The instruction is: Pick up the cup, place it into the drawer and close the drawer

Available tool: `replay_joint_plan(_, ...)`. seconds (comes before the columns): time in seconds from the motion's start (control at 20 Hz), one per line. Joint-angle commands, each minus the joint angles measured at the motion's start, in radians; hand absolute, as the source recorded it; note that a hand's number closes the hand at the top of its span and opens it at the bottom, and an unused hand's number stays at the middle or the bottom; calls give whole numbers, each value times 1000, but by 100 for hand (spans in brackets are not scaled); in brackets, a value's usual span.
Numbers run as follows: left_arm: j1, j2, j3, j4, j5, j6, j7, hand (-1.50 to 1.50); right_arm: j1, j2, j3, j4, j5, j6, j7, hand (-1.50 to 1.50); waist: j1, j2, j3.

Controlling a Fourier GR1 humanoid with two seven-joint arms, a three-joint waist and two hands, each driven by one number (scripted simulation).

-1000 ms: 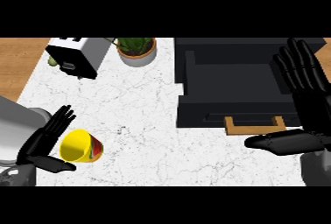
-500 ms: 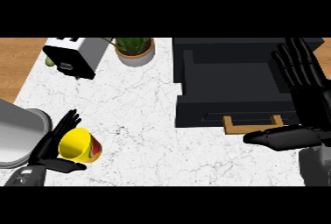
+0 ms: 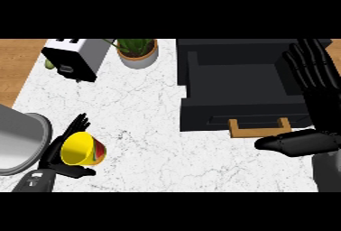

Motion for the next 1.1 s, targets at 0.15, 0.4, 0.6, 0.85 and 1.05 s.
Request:
replay_joint_plan(0.15, -44, -21, -12, 47, -5, -128, -138, -150, 16, -9, -12, 26, 4, 16, -32, -150, -1, 2, 0)
replay_joint_plan(0.4, -40, -57, -35, 47, -5, -191, -146, -150, -12, -5, -7, 14, 5, 0, -5, -150, 0, 3, -1)
replay_joint_plan(0.6, -43, -78, -42, 28, 15, -261, -150, 150, -15, 0, -4, 9, 13, -6, -12, -150, -1, 2, -1)
replay_joint_plan(0.85, -57, -102, -12, -43, 9, 66, -256, 150, -3, -10, 1, 10, 20, 3, 2, -150, -1, 3, -1)
replay_joint_plan(1.05, -61, -125, 98, -54, 85, 296, -209, 150, -30, -23, -31, 52, -2, 6, 3, -150, 19, -2, 2)
